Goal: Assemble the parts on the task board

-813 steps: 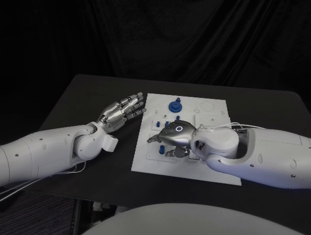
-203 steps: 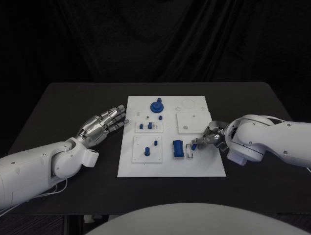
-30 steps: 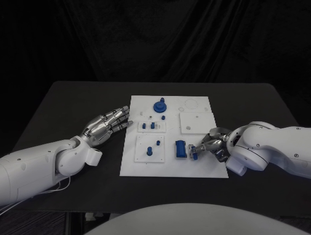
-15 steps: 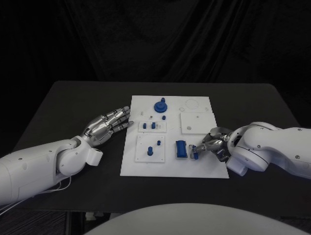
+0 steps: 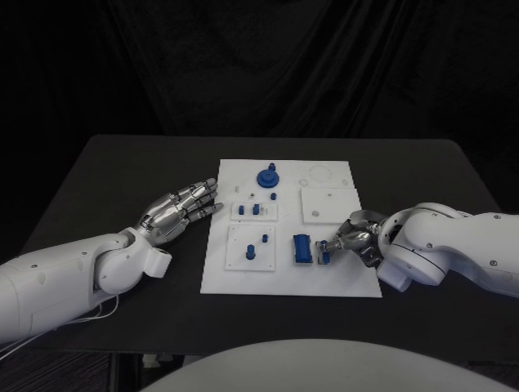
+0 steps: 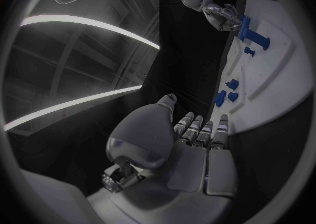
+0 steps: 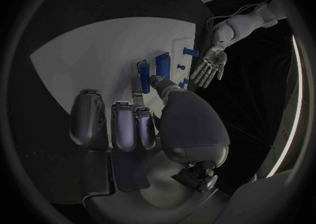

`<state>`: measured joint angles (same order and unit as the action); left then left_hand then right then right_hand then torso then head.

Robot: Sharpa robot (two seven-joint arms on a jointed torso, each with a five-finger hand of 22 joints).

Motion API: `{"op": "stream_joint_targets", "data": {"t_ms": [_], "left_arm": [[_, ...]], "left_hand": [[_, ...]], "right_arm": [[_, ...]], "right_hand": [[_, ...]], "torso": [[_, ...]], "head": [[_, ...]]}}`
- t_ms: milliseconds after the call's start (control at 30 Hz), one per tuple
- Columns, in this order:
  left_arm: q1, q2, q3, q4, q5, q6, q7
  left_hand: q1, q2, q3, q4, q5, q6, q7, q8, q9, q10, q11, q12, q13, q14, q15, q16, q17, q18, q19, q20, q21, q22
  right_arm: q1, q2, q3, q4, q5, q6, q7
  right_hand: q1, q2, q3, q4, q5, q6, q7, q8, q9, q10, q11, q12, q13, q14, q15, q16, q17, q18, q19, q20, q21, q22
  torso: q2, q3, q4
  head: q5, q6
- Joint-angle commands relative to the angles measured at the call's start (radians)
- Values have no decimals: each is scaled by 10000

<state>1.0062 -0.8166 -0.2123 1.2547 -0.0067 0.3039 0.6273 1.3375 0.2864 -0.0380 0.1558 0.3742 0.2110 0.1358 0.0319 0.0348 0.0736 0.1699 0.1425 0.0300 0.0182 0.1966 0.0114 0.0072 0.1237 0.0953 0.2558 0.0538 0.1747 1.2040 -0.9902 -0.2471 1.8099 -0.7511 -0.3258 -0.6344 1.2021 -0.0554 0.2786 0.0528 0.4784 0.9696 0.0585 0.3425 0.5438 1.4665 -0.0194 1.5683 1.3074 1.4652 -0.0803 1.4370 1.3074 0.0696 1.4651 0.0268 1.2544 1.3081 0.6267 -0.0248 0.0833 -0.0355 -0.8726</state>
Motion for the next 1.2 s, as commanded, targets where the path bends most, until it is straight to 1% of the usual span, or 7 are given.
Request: {"op": "stream_joint_targets", "data": {"t_ms": [33, 233, 300, 467, 633, 933, 1200], "left_arm": [[-17, 17, 10, 18, 53, 133, 79], [-22, 19, 10, 17, 53, 135, 76], [-23, 21, 10, 19, 53, 136, 73], [-27, 22, 10, 21, 53, 140, 68], [-30, 17, 10, 20, 53, 140, 66], [-40, 19, 10, 14, 53, 153, 52], [-59, -25, 10, 38, 53, 127, 124]], "left_hand": [[-119, 12, 60, -14, 46, 14, 172, 56, 11, -9, 49, 14, 8, 29, 23, 33, 11, 128, -15, 89, 38, -12], [-119, 12, 60, -14, 46, 14, 172, 56, 11, -9, 49, 14, 8, 29, 23, 33, 11, 128, -15, 89, 38, -12], [-124, 12, 63, -16, 45, 14, 179, 56, 11, -11, 42, 13, 7, 31, 23, 35, 12, 129, -16, 89, 38, -13], [-124, 12, 63, -16, 45, 14, 179, 56, 11, -11, 42, 13, 7, 31, 23, 35, 12, 129, -16, 89, 38, -13], [-124, 12, 63, -16, 45, 14, 179, 56, 11, -11, 42, 13, 7, 31, 23, 35, 12, 129, -16, 89, 38, -13], [-130, 10, 66, -20, 44, 11, 187, 56, 11, -17, 36, 3, 5, 29, 21, 33, 11, 131, -22, 88, 34, -24], [-130, 10, 66, -20, 44, 11, 187, 56, 11, -17, 36, 3, 5, 29, 21, 33, 11, 131, -22, 88, 34, -24]], "right_arm": [[-26, 9, 2, -3, -138, -75, -120], [-26, 32, 2, -16, -141, 135, -224], [-26, 43, 2, -24, -141, 239, -265], [-26, 62, 2, -43, -142, 430, -339], [-26, 64, 2, -54, -142, 495, -359], [-26, 19, 2, -37, -143, 293, -251], [-23, -214, 2, 53, -213, -654, 424]], "right_hand": [[-128, 19, -3, 90, -89, 51, -52, 59, 9, 1043, -15, 25, 2634, 595, -30, -1, 328, -38, -63, 14, -13, 1759], [-207, -14, -92, 240, -658, 24, -44, 28, -7, 1043, -8, 25, 2634, 586, -23, -22, 301, -28, -83, 19, -67, 1744], [-286, -74, -201, 355, -1126, -3, -19, -10, -30, 1043, 15, 25, 2634, 574, -5, -47, 267, -17, -107, 33, -132, 1727], [-342, -166, -356, 460, -1655, -45, 21, -70, -66, 1043, 53, 25, 2634, 558, 26, -73, 230, -3, -138, 58, -213, 1706], [-614, -272, -704, 746, -2676, -66, 81, -129, -107, 1043, 111, 25, 2634, 541, 79, -94, 203, 10, -168, 105, -292, 1688], [-869, -298, -1057, 1084, -3180, -52, 97, -143, -119, 1043, 129, 25, 2634, 551, 95, -70, 238, 7, -150, 130, -266, 1698], [-960, -144, -1177, 1332, -3443, -63, 91, -134, -110, 1043, 126, 25, 2634, 553, 93, -59, 255, 10, -155, 131, -281, 1696]], "torso": [[6, -3, 6], [1, -1, -2], [7, -4, 2], [8, -3, 3], [7, -4, -3], [-3, -5, -2], [-5, -2, 4]], "head": [[0, 0], [0, 0], [-6, 0], [1, 0], [20, 0], [29, 0], [71, 0]]}}
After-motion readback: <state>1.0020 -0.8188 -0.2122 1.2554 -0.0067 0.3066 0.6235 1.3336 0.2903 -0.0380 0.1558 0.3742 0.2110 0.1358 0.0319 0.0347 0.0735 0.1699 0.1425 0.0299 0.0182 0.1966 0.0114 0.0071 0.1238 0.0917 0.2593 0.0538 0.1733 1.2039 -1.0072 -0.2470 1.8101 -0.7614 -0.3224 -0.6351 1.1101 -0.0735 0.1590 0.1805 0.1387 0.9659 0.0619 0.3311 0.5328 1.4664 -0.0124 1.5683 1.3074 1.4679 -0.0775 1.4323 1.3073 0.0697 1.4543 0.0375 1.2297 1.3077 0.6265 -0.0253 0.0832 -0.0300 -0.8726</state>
